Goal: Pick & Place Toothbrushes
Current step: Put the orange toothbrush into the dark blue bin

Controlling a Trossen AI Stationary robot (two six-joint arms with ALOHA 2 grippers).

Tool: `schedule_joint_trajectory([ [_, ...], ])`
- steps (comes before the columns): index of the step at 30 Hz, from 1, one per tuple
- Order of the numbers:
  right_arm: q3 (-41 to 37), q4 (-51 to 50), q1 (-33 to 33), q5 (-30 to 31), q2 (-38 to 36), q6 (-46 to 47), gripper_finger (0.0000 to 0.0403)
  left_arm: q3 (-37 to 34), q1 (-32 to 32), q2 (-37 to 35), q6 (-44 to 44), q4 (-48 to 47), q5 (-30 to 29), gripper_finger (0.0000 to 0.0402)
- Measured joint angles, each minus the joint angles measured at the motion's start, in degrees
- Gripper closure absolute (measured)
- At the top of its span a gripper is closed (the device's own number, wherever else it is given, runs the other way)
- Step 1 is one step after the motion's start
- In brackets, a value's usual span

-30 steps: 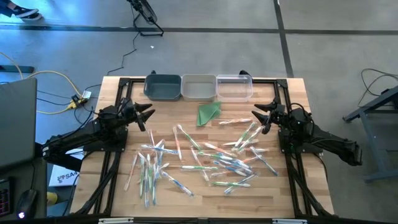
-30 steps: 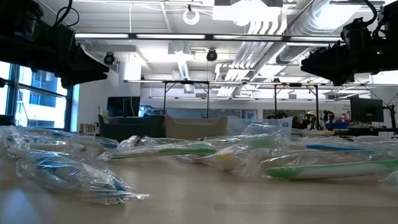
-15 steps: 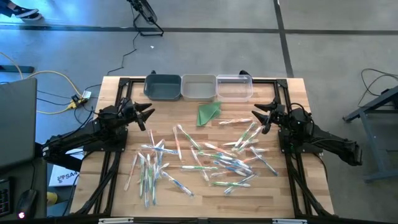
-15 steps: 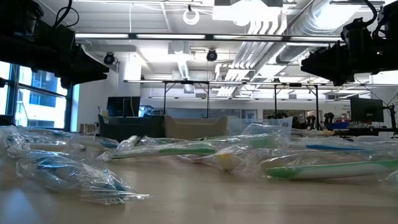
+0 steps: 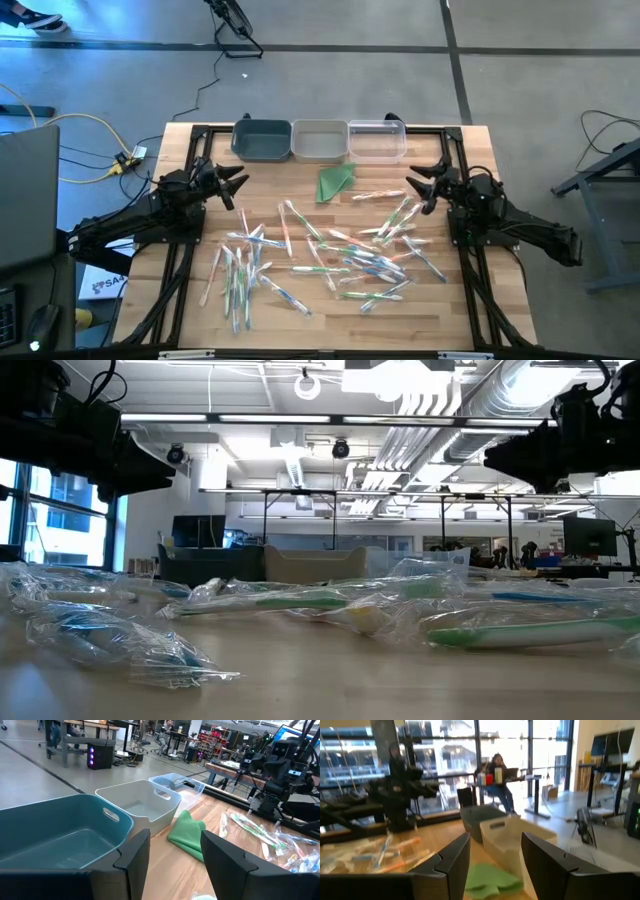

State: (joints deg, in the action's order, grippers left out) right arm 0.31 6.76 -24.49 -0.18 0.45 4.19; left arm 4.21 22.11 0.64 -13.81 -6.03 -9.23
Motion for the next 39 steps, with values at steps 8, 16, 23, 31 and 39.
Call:
schedule_joint_trajectory([
  [8,0.0,6.0,0.0,-0.5,0.0,-2.5,0.0231,-0.1,0.0,0.0,0.5,3.2,-0.1,0.0231],
  [16,0.1,9.2,0.1,1.4,3.9,-3.0,0.0231,-0.1,0.0,0.0,4.8,6.0,-0.2,0.0231],
  [23,2.9,9.7,0.1,3.2,13.8,-2.5,0.0231,-0.1,0.0,0.0,6.1,6.2,-2.0,0.0231],
  [31,8.8,8.3,0.1,6.1,30.2,-4.5,0.0231,0.0,0.0,0.0,6.1,7.0,-2.3,0.0231],
  [39,15.4,0.3,0.1,9.2,46.3,-5.4,0.0231,0.0,0.0,0.0,6.1,7.0,-2.5,0.0231],
])
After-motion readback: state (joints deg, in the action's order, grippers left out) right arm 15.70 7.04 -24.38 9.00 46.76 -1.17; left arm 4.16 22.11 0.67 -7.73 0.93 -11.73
